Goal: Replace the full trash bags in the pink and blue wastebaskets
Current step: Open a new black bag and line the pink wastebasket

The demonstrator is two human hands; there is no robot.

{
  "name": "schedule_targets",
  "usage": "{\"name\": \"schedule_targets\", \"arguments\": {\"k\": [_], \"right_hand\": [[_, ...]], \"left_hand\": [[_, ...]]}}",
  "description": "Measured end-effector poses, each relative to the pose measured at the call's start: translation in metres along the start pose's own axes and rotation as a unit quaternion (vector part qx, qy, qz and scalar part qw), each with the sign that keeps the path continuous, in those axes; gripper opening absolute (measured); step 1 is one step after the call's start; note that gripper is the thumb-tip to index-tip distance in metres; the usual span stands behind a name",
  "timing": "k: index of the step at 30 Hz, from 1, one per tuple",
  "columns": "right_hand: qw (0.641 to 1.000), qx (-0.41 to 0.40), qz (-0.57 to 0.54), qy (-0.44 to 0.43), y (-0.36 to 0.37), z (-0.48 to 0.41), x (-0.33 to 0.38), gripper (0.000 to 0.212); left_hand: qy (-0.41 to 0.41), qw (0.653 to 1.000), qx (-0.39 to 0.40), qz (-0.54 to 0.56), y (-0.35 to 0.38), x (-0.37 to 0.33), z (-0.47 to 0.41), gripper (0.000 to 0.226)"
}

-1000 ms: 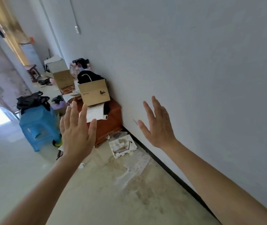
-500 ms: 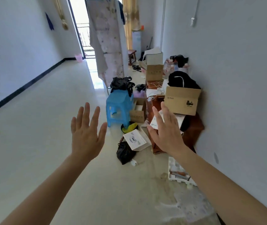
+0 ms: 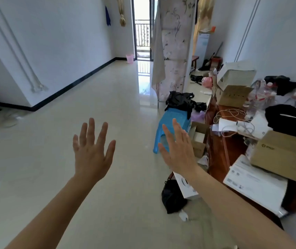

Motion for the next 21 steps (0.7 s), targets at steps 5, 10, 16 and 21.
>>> {"name": "schedule_targets", "arguments": {"k": [5,10,16,21], "right_hand": [[0.999,-0.026,0.01,0.021,0.019,-0.097,-0.041,0.067],[0.997,-0.048,0.015,0.058,0.069,-0.183,-0.108,0.066],[0.993,-0.04,0.017,0.11,0.14,-0.343,-0.199,0.066],[0.993,-0.038,0.004,0.115,0.166,-0.496,-0.226,0.068]], "left_hand": [[0.048,0.999,0.014,0.015,0.06,-0.006,-0.12,0.065],[0.089,0.994,0.038,0.045,0.158,-0.028,-0.221,0.067],[0.135,0.987,0.089,-0.005,0.282,-0.033,-0.373,0.07],[0.136,0.988,0.077,-0.014,0.324,-0.027,-0.527,0.07]]}}
Point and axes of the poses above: each hand's wrist, its own z-axis away from the middle knuckle, its own y-axis out of the palm, x = y × z, the point moved 9 cm from there along -z, towards the middle knuckle, and after that the axes turned 5 degrees about -z, right-handed, at the moved point
